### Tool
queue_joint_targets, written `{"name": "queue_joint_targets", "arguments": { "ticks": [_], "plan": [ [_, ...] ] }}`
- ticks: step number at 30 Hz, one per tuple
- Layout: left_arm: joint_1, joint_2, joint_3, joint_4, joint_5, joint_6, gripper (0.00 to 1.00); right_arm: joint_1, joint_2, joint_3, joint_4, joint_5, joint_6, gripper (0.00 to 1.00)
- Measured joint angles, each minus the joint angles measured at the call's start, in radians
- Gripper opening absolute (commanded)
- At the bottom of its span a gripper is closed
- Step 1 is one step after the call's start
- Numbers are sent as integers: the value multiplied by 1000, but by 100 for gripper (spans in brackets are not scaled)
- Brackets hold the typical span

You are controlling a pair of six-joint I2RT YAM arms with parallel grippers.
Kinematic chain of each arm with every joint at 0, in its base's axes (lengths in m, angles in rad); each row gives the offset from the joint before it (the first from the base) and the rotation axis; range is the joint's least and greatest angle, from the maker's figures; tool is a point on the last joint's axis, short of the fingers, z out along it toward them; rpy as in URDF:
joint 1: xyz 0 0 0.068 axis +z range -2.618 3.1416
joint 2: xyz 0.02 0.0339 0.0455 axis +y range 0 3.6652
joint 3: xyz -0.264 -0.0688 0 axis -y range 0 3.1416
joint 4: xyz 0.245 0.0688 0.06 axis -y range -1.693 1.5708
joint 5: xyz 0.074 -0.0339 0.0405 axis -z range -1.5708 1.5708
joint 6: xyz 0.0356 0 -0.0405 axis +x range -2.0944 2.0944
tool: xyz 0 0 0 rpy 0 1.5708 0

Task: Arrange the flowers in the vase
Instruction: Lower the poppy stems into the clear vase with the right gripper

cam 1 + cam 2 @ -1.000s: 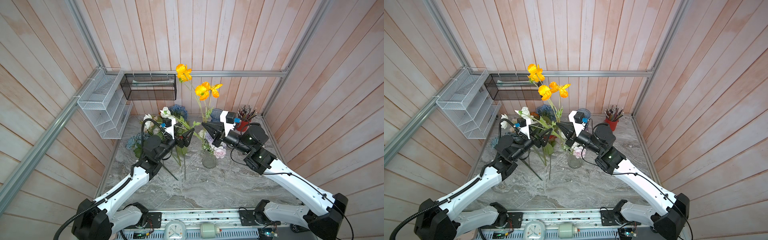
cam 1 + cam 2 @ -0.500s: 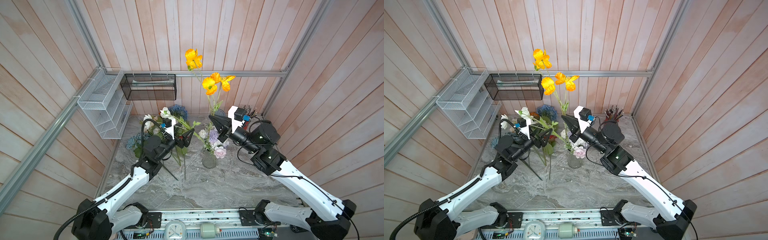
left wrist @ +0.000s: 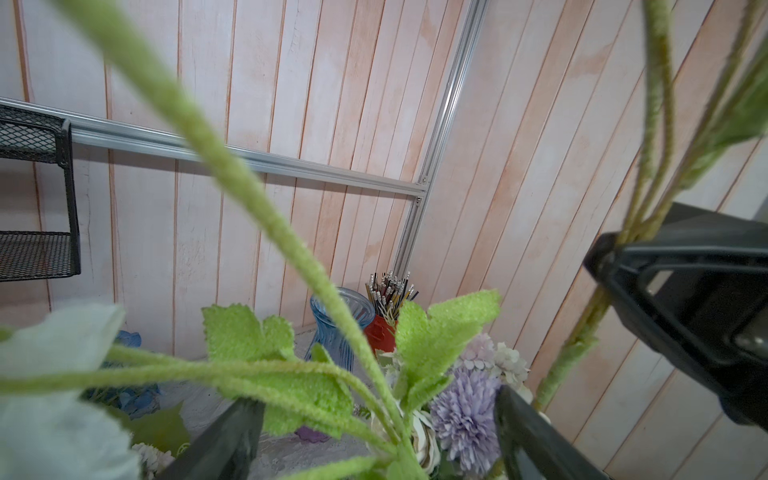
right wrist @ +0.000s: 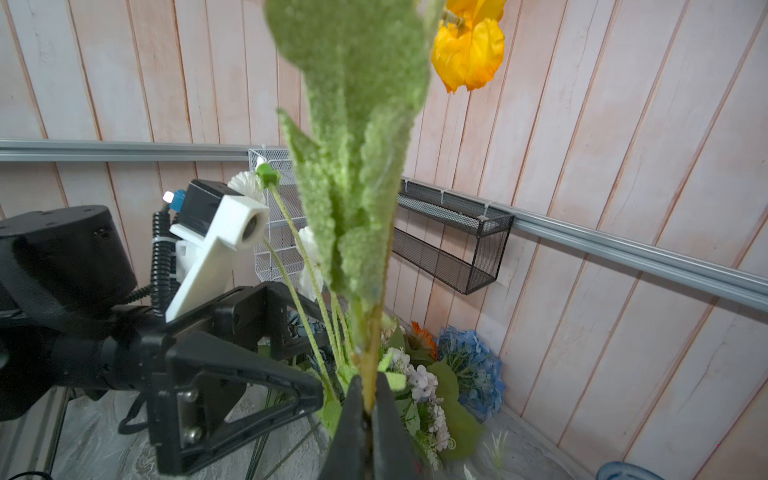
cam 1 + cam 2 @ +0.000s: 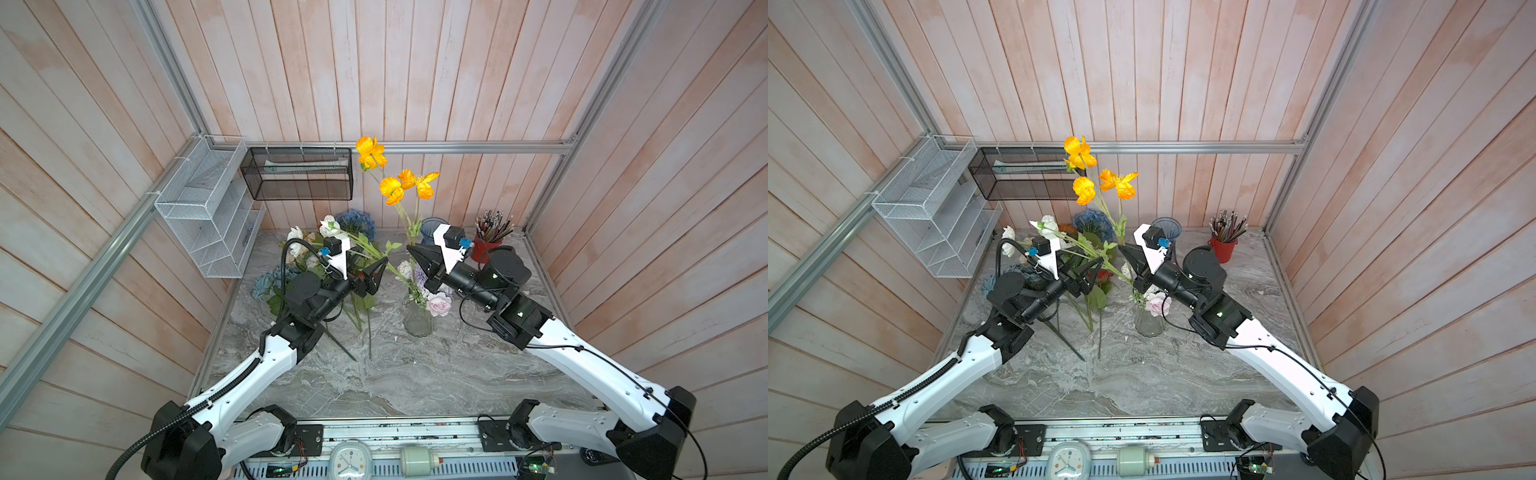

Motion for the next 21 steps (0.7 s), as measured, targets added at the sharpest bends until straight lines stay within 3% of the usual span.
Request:
{"name": "queue_joint_targets", "arguments": {
  "ticks": [8,17,21],
  "plan": [
    [0,-10,0,0,0,0,89,0,3,-43,10,39,2,0],
    [0,-9,-1,-1,1,0,89,0,-1,-209,29,86,37,0],
    [0,-7,-1,0,1,0,89,-1,-18,-235,25,101,46,28]
  ]
}}
